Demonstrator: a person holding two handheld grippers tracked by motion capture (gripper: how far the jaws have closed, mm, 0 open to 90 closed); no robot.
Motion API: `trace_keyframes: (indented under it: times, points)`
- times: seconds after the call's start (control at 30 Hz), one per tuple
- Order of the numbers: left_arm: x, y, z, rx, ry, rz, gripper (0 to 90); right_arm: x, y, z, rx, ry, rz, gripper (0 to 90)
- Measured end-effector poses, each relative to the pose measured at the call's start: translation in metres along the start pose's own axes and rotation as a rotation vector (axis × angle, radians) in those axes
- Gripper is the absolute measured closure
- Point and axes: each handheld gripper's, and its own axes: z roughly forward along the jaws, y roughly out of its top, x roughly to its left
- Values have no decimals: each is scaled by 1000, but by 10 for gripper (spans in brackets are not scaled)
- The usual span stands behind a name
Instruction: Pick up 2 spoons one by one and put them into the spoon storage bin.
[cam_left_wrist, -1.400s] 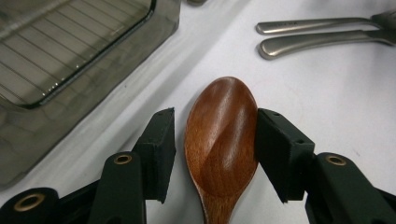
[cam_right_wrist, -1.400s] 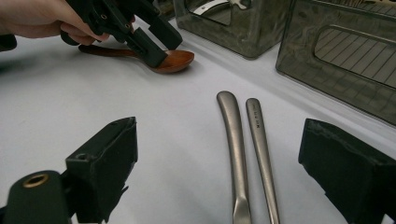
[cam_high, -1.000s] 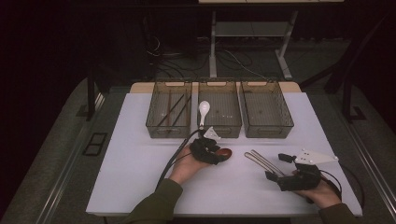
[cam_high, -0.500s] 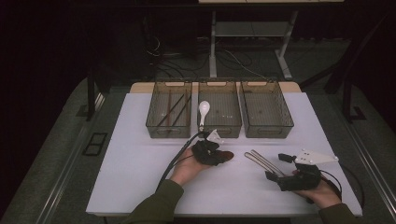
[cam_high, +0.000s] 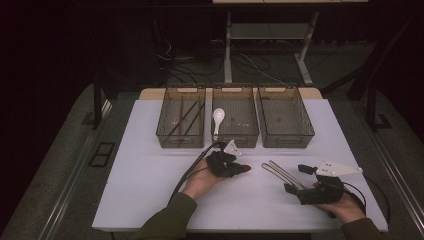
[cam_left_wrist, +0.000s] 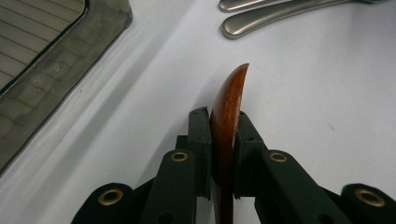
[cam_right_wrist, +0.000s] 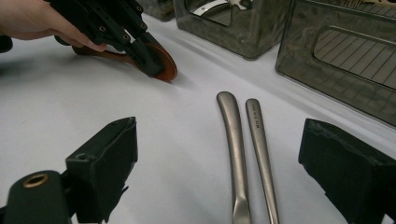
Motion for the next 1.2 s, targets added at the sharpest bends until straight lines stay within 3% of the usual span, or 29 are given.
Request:
trace_keyframes:
  times: [0.07, 0.1, 0.27, 0.37, 0.43, 0.7, 1.03, 1.2]
  points:
    - [0, 0, 0, 0, 4, 2, 803, 0, 0, 0, 0, -1, 0, 118]
    - [2, 0, -2, 20, 3, 23, 803, 0, 0, 0, 0, 0, 0, 118]
    - [3, -1, -6, 13, 12, 19, 804, 0, 0, 0, -2, 0, -1, 118]
    - [3, -1, -9, -14, 19, -17, 804, 0, 0, 0, -1, 2, -1, 118]
    - [6, -1, -13, -3, 20, -5, 804, 0, 0, 0, -1, 1, -1, 118]
    - [14, -4, -28, -48, 38, -42, 803, 0, 0, 0, -1, 3, -1, 118]
    - [23, -5, -43, -82, 50, -56, 803, 1, 0, 0, -2, 3, -2, 118]
    - [26, 1, -48, -127, 38, -79, 803, 0, 0, 0, 1, 2, 0, 118]
